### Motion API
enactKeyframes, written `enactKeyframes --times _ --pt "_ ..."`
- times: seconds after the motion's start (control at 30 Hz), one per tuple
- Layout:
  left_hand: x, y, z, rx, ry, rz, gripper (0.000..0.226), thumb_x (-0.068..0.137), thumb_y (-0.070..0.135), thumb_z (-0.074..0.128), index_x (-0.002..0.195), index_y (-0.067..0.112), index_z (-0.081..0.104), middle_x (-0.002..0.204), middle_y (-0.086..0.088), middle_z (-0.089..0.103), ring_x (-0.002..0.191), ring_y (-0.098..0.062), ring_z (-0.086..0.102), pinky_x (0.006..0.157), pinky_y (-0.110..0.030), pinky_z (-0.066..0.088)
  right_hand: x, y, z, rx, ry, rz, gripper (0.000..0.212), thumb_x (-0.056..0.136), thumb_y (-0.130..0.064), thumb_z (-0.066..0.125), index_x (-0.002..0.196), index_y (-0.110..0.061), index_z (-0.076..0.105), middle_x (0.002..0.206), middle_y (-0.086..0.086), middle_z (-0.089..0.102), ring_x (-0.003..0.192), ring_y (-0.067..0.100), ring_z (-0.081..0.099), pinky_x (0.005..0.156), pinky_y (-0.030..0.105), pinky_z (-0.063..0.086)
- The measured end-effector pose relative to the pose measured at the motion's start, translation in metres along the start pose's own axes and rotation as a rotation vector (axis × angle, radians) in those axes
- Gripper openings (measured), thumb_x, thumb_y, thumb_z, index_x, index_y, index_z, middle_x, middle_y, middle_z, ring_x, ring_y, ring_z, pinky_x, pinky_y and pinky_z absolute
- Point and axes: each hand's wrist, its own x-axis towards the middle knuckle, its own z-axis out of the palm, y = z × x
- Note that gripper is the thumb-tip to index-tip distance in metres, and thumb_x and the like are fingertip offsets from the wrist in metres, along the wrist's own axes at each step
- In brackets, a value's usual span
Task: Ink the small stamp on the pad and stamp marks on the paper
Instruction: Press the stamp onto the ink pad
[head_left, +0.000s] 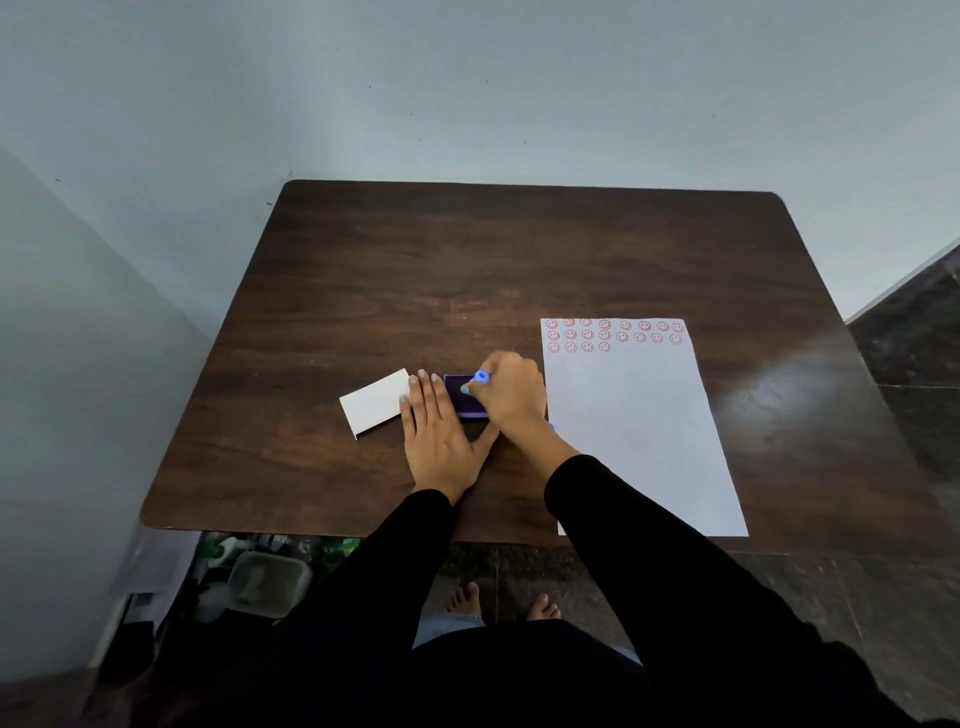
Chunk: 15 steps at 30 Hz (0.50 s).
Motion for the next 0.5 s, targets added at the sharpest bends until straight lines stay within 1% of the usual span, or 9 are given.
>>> enactKeyframes --times 0.03,0.07,0.1,0.17,0.2,0.23,0.3,0.37,0.5 --pt "0.0 0.001 -0.001 0.005 0.007 -0.009 0.105 0.079 0.072 0.04 0.147 -0.003 0.013 0.157 -0.021 0.013 0.147 -0.03 0.006 0.119 -0.043 -0.001 0.001 0.002 -0.005 0.152 0.052 0.073 0.019 0.073 -0.026 0.078 0.079 -0.013 0.066 0.085 0.006 0.072 0.077 0.018 0.064 0.062 0.026 0.05" --pt "0.0 0.003 -0.003 0.008 0.02 -0.018 0.107 0.077 0.075 0.039 0.147 -0.003 0.014 0.156 -0.021 0.014 0.147 -0.031 0.008 0.119 -0.043 -0.001 0.003 0.005 -0.01 0.336 0.097 0.165 0.018 0.071 -0.025 0.079 0.077 -0.012 0.068 0.081 0.006 0.072 0.074 0.018 0.064 0.065 0.028 0.052" --pt "-0.002 0.004 -0.004 0.011 0.04 -0.022 0.109 0.076 0.077 0.038 0.147 -0.003 0.015 0.156 -0.021 0.015 0.147 -0.031 0.009 0.118 -0.044 -0.001 0.005 0.009 -0.017 0.556 0.113 0.278 0.019 0.071 -0.022 0.079 0.08 -0.009 0.069 0.077 0.007 0.072 0.071 0.018 0.065 0.069 0.03 0.055" --pt "-0.005 0.006 -0.006 0.01 0.09 -0.017 0.11 0.074 0.079 0.032 0.147 -0.002 0.014 0.156 -0.02 0.014 0.147 -0.03 0.007 0.118 -0.045 -0.001 0.011 0.018 -0.036 1.058 0.048 0.518 0.025 0.078 -0.016 0.075 0.094 0.001 0.067 0.074 0.009 0.068 0.067 0.017 0.064 0.073 0.03 0.057" --pt "-0.006 0.008 -0.005 -0.006 0.116 -0.016 0.109 0.074 0.079 0.03 0.147 -0.001 0.013 0.157 -0.02 0.012 0.147 -0.029 0.004 0.118 -0.045 -0.002 0.013 0.024 -0.047 1.269 0.002 0.594 0.025 0.081 -0.014 0.071 0.097 0.003 0.065 0.076 0.01 0.067 0.069 0.017 0.065 0.071 0.028 0.056" --pt "-0.007 0.01 -0.006 -0.032 0.137 -0.024 0.108 0.075 0.078 0.029 0.148 0.001 0.011 0.157 -0.019 0.01 0.147 -0.028 0.001 0.118 -0.045 -0.002 0.015 0.031 -0.057 1.419 -0.031 0.641 0.025 0.083 -0.014 0.069 0.1 0.003 0.063 0.081 0.011 0.068 0.074 0.018 0.066 0.069 0.027 0.055" --pt "-0.003 0.018 -0.008 -0.09 0.16 -0.031 0.103 0.077 0.076 0.027 0.148 0.003 0.009 0.158 -0.017 0.006 0.147 -0.027 -0.003 0.118 -0.044 -0.002 0.016 0.046 -0.071 1.624 -0.063 0.673 0.025 0.085 -0.016 0.066 0.105 -0.001 0.062 0.095 0.013 0.069 0.087 0.02 0.067 0.073 0.028 0.056" --pt "0.009 0.033 -0.013 -0.147 0.16 0.028 0.095 0.083 0.072 0.024 0.149 0.005 0.009 0.159 -0.015 0.004 0.147 -0.027 -0.003 0.118 -0.041 0.0 0.015 0.061 -0.081 1.763 -0.066 0.692 0.022 0.084 -0.016 0.067 0.103 -0.005 0.062 0.102 0.014 0.07 0.093 0.023 0.069 0.078 0.03 0.058" --pt "0.043 0.07 -0.017 -0.236 0.077 0.199 0.071 0.095 0.052 0.027 0.15 0.011 0.011 0.16 -0.009 0.006 0.147 -0.023 -0.001 0.119 -0.037 0.001 0.013 0.078 -0.092 1.861 -0.068 0.691 0.025 0.081 -0.015 0.07 0.104 -0.007 0.065 0.1 0.015 0.073 0.09 0.024 0.072 0.076 0.031 0.058"
